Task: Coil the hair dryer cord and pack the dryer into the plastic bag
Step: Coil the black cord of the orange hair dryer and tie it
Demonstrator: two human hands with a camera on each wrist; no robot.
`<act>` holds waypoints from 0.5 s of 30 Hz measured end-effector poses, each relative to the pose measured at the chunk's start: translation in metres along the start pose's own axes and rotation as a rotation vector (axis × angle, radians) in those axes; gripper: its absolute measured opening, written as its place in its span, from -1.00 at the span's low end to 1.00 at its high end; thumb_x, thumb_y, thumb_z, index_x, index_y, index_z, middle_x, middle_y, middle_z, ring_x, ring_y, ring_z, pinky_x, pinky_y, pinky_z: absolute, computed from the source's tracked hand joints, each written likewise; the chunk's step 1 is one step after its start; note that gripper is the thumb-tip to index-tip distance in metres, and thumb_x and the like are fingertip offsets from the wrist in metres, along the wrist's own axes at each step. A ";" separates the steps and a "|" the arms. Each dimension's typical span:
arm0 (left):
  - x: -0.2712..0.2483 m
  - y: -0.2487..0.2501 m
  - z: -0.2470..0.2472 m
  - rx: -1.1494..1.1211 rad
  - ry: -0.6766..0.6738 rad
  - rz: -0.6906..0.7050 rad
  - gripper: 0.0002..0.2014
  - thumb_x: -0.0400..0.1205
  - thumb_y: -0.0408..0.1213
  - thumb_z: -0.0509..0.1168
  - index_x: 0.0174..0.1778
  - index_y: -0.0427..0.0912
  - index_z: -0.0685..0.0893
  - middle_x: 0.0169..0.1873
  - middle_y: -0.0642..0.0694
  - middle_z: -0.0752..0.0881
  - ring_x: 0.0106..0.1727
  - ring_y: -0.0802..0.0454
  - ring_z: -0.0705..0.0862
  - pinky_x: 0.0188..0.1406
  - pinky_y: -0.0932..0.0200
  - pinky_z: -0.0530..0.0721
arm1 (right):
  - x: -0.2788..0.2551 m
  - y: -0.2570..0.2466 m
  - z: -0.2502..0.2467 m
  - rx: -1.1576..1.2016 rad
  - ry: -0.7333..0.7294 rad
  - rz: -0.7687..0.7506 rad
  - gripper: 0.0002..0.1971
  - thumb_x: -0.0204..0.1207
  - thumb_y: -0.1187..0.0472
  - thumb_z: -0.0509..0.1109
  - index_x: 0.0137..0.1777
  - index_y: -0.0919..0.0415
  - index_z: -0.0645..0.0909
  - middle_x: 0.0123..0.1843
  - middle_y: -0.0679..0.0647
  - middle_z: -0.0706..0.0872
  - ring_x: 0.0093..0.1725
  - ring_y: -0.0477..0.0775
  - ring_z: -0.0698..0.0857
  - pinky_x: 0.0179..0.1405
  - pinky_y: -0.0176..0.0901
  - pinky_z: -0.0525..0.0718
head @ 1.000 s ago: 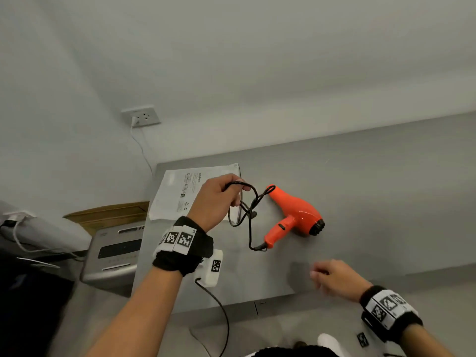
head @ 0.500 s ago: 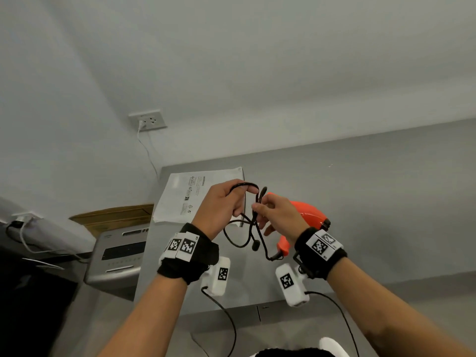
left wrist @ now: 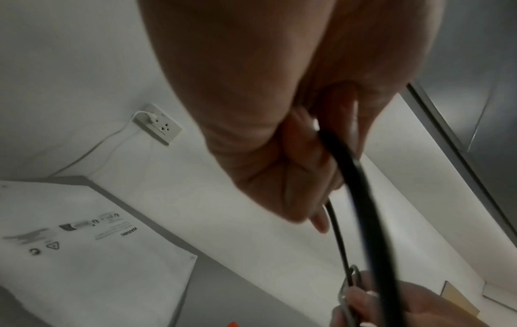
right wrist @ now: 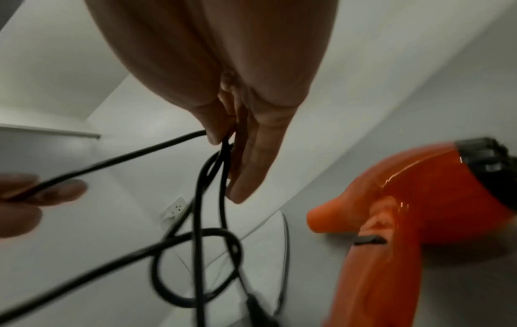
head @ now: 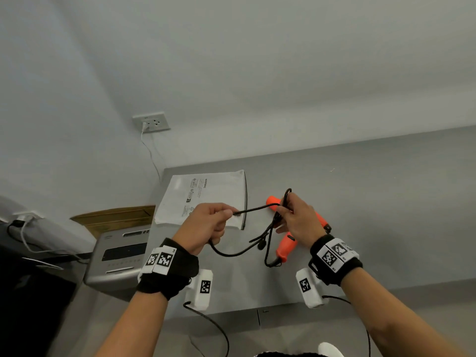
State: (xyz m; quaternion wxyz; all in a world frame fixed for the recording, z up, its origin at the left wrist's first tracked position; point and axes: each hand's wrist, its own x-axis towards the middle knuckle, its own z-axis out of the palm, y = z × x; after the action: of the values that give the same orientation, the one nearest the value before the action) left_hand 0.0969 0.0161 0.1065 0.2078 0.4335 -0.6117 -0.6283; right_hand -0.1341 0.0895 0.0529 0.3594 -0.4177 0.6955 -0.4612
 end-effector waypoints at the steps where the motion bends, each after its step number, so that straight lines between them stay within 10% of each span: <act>1: -0.001 -0.003 -0.003 0.047 -0.036 -0.022 -0.72 0.79 -0.32 0.21 0.09 -0.45 0.77 -0.54 -0.01 0.23 -0.56 0.11 0.15 -0.56 0.24 0.13 | 0.000 0.000 -0.002 -0.046 0.022 -0.028 -0.92 0.70 0.34 0.30 -0.04 0.28 0.48 -0.21 0.29 0.76 -0.36 0.20 0.82 -0.41 0.01 0.84; 8: -0.003 -0.044 -0.019 0.824 -0.074 -0.127 -0.71 0.60 0.10 0.41 -0.12 -0.06 0.85 -0.27 -0.01 0.81 -0.22 0.07 0.75 -0.03 0.11 0.69 | 0.003 -0.005 -0.016 -0.177 0.146 -0.161 -0.90 0.69 0.39 0.27 -0.07 0.26 0.47 -0.29 0.19 0.63 -0.53 -0.15 0.60 -0.59 -0.49 0.55; 12: 0.001 -0.057 -0.027 0.947 0.050 -0.135 -0.78 0.68 -0.04 0.36 0.00 -0.05 0.86 -0.16 -0.06 0.82 -0.02 -0.05 0.78 0.06 0.11 0.69 | 0.007 0.002 -0.024 -0.169 0.215 -0.157 -0.89 0.68 0.33 0.27 -0.08 0.16 0.50 -0.27 0.09 0.66 -0.35 0.09 0.63 -0.29 0.05 0.66; 15: 0.001 -0.060 -0.034 0.979 0.122 -0.137 -0.80 0.70 -0.04 0.34 -0.03 0.00 0.84 -0.28 0.03 0.74 -0.11 0.01 0.74 -0.01 0.16 0.64 | 0.009 0.006 -0.032 -0.127 0.210 -0.111 -0.90 0.70 0.24 0.26 -0.05 0.07 0.54 -0.24 0.05 0.66 -0.25 0.12 0.61 -0.17 0.06 0.63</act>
State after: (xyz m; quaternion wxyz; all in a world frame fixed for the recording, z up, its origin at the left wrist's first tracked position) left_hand 0.1397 0.0055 0.0540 -0.0265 0.5552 -0.7919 -0.2531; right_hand -0.1673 0.0940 0.0566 0.2315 -0.4271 0.7327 -0.4767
